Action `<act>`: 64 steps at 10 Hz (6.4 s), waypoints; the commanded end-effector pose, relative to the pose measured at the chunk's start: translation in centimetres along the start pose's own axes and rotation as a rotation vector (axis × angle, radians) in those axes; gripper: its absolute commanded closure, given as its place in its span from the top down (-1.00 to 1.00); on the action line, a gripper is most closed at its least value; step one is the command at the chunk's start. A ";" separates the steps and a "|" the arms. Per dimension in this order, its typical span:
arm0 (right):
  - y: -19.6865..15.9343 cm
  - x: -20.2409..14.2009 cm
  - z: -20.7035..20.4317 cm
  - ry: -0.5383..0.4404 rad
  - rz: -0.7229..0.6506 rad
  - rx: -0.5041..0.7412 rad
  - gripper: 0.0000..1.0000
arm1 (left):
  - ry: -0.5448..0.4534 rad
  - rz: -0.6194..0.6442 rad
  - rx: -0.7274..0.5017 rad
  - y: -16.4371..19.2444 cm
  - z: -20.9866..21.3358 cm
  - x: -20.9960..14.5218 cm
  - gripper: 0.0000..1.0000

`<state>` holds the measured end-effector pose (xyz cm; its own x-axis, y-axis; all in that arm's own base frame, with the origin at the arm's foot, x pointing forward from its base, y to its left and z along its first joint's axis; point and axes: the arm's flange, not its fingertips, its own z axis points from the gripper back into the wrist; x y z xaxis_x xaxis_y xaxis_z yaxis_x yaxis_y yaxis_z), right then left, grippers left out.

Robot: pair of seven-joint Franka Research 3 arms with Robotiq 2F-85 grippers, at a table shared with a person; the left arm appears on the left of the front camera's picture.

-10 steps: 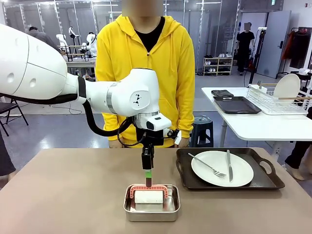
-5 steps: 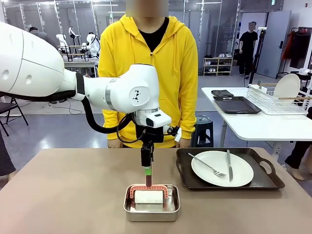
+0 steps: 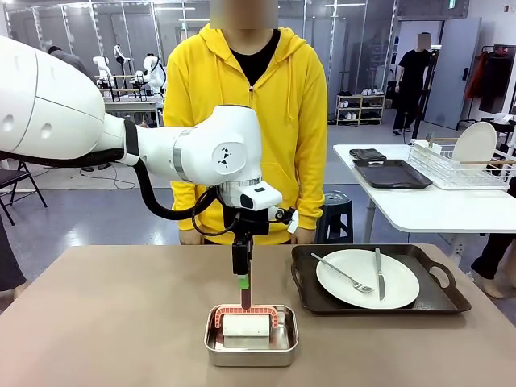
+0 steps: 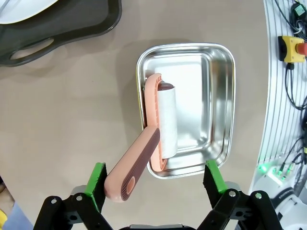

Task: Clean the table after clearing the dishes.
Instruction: Place the Lint Roller back on top of the Airtight Container, then when the right (or left) Handle tray is removed, use the right hand (or left hand) to clean the right (or left) side of the table with the Lint Roller.

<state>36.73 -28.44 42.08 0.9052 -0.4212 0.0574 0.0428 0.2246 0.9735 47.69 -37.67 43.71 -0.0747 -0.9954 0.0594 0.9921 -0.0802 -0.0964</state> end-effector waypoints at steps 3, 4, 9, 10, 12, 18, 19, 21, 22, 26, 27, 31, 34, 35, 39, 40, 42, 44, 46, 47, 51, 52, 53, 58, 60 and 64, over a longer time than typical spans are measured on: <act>0.3 -0.2 0.1 -0.003 0.004 0.002 1.00 | 0.001 -0.008 0.001 -0.1 0.0 0.2 1.00; 0.3 -0.2 0.1 -0.003 0.004 0.002 1.00 | 0.001 -0.008 0.001 -0.1 0.0 0.2 1.00; 0.3 -0.2 0.1 -0.003 0.004 0.002 1.00 | 0.001 -0.008 0.001 -0.1 0.0 0.2 1.00; 0.3 -0.2 0.1 -0.003 0.004 0.002 1.00 | 0.001 -0.008 0.001 -0.1 0.0 0.2 1.00; 0.3 -0.2 0.1 -0.003 0.004 0.002 1.00 | 0.001 -0.008 0.001 -0.1 0.0 0.2 1.00; 0.3 -0.2 0.1 -0.003 0.004 0.002 1.00 | -0.302 0.277 -0.243 -0.7 7.8 -4.6 1.00; 0.3 -0.2 0.1 -0.003 0.004 0.002 1.00 | -0.454 0.349 -0.386 -1.6 8.9 -7.9 1.00; 0.3 -0.2 0.1 -0.003 0.004 0.002 1.00 | -0.611 0.543 -0.521 -3.7 9.3 -15.2 1.00; 0.3 -0.2 0.1 -0.003 0.004 0.002 1.00 | -0.705 0.637 -0.507 -5.2 9.4 -19.2 1.00; 0.3 -0.2 0.1 -0.003 0.004 0.002 1.00 | -1.168 1.086 -0.335 -13.7 7.2 -39.8 1.00; 0.3 -0.2 0.1 -0.003 0.004 0.002 1.00 | -1.287 1.171 -0.306 -16.5 5.6 -44.3 1.00; 0.3 -0.2 0.1 -0.003 0.004 0.002 1.00 | -1.538 1.481 -0.291 -24.7 -2.3 -55.4 1.00; 0.3 -0.2 0.1 -0.003 0.004 0.002 1.00 | -1.555 1.397 -0.232 -24.5 -3.7 -56.7 1.00; 0.3 -0.2 0.1 -0.003 0.004 0.002 1.00 | -1.532 1.512 -0.284 -25.5 -3.2 -58.2 1.00; 0.3 -0.2 0.1 -0.003 0.004 0.002 1.00 | -1.532 1.512 -0.284 -25.5 -3.2 -58.2 1.00; 0.3 -0.2 0.1 -0.003 0.004 0.002 1.00 | -1.532 1.512 -0.284 -25.5 -3.2 -58.2 1.00; 0.3 -0.2 0.1 -0.003 0.004 0.002 1.00 | -1.532 1.512 -0.284 -25.5 -3.2 -58.2 1.00; 0.3 -0.2 0.1 -0.003 0.004 0.002 1.00 | -1.532 1.512 -0.284 -25.5 -3.2 -58.2 1.00; 0.3 -0.2 0.1 -0.003 0.004 0.002 1.00 | -1.532 1.512 -0.284 -25.5 -3.2 -58.2 1.00; 0.3 -0.2 0.1 -0.003 0.004 0.002 1.00 | -1.532 1.512 -0.284 -25.5 -3.2 -58.2 1.00; 0.3 -0.2 0.1 -0.003 0.004 0.002 1.00 | -1.532 1.512 -0.284 -25.5 -3.2 -58.2 1.00; 0.3 -0.2 0.1 -0.003 0.004 0.002 1.00 | -1.532 1.512 -0.284 -25.5 -3.2 -58.2 1.00; 0.3 -0.2 0.1 -0.003 0.004 0.002 1.00 | -1.532 1.512 -0.284 -25.5 -3.2 -58.2 1.00; 0.3 -0.2 0.1 -0.003 0.004 0.002 1.00 | -1.532 1.512 -0.284 -25.5 -3.2 -58.2 1.00; 2.1 0.2 -0.9 0.024 0.046 -0.038 1.00 | -1.532 1.512 -0.284 -25.5 -3.2 -58.2 1.00; 15.2 -1.2 -9.0 0.211 0.363 -0.276 1.00 | -1.532 1.512 -0.284 -25.5 -3.2 -58.2 1.00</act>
<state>39.54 -19.74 53.23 0.9480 -0.1631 0.2731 -0.1665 0.4772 0.8629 26.63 22.00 38.98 0.7982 0.4901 0.3503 0.1695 0.3753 -0.9113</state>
